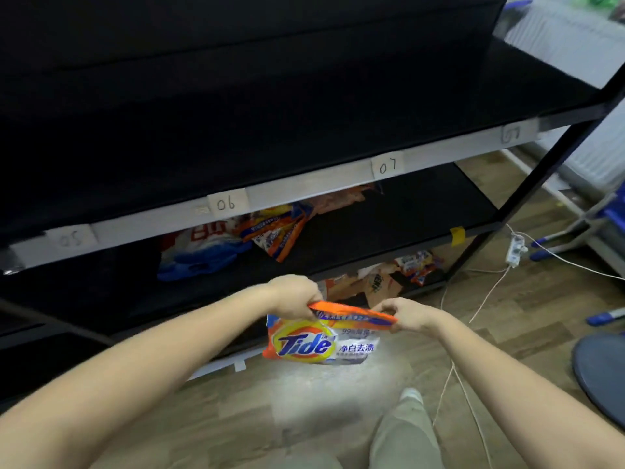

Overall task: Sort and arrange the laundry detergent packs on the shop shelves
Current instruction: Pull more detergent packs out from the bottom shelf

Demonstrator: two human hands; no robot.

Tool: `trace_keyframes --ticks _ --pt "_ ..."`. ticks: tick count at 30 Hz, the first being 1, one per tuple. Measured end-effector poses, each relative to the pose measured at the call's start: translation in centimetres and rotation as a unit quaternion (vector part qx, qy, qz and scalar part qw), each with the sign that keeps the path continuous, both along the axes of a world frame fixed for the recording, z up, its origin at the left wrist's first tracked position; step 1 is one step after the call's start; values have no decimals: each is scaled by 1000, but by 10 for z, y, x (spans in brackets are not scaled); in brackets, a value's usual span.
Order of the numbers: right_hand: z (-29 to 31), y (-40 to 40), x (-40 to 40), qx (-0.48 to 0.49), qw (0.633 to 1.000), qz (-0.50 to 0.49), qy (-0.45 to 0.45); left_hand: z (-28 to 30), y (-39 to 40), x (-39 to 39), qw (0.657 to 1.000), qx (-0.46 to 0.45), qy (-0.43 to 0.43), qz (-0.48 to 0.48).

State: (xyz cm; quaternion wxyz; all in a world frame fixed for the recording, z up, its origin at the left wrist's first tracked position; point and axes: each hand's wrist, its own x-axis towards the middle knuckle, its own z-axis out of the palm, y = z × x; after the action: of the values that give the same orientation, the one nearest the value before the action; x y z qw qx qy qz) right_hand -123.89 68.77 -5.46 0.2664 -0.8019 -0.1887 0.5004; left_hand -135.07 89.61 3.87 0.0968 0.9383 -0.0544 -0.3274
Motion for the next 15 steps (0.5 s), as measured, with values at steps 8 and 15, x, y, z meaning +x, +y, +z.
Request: trace_keyframes --ticks 8,15 --pt "130 -20 -43 197 978 6 63 192 7 -44 974 -171 -106 102" --pt "279 8 -72 429 895 -54 -112 324 19 -84 890 -273 -347 117"
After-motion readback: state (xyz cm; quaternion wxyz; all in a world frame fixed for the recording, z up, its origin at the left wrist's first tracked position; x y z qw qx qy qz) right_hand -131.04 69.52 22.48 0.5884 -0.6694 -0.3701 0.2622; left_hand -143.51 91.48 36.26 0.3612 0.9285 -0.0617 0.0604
